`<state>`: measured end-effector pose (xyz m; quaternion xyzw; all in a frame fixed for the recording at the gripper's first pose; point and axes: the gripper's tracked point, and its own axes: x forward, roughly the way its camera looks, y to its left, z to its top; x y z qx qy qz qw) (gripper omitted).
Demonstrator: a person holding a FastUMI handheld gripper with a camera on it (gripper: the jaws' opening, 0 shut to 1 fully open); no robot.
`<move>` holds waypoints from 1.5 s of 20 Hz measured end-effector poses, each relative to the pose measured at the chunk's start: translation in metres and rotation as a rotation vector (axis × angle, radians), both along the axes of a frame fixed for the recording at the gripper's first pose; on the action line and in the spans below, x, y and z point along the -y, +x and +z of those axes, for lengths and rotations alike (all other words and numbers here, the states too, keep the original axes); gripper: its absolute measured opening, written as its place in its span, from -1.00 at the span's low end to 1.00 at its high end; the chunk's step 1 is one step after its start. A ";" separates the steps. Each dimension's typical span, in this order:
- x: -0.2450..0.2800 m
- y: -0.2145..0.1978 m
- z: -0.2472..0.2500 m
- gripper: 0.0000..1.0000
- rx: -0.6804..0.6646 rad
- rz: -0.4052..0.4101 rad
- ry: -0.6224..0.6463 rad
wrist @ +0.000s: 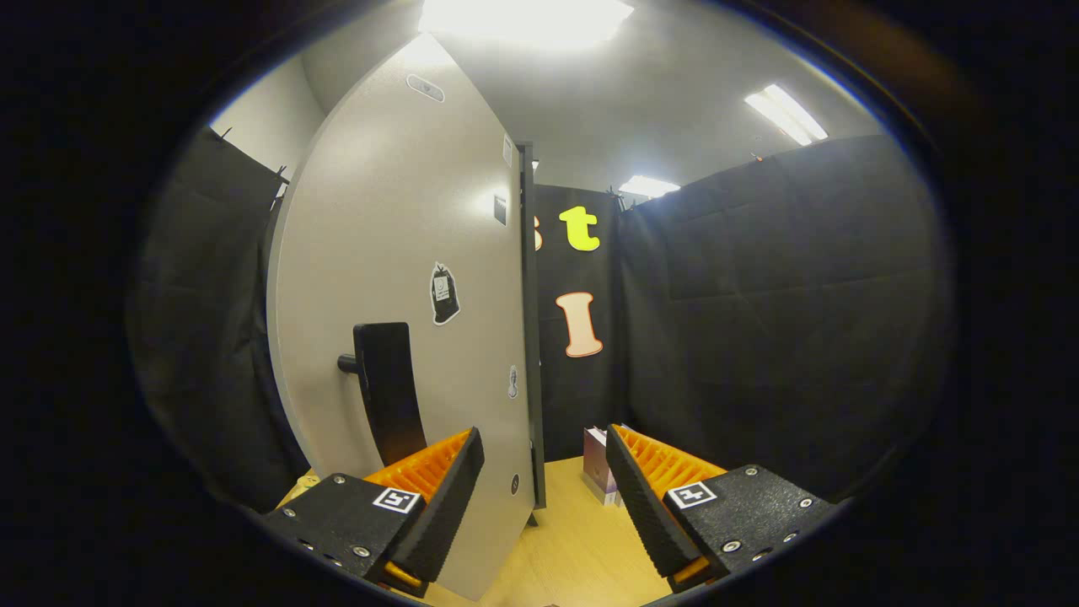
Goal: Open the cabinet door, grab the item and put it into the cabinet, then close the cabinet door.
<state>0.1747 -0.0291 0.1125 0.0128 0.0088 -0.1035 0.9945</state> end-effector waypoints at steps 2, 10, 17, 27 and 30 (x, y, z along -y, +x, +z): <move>-0.006 0.008 -0.003 0.81 -0.004 0.019 -0.003; -0.061 0.031 -0.005 0.83 -0.024 0.118 0.010; -0.124 0.066 -0.013 0.84 -0.039 0.236 -0.028; -0.137 0.057 -0.016 0.84 -0.030 0.286 0.029; -0.123 0.035 -0.012 0.85 -0.023 0.276 0.032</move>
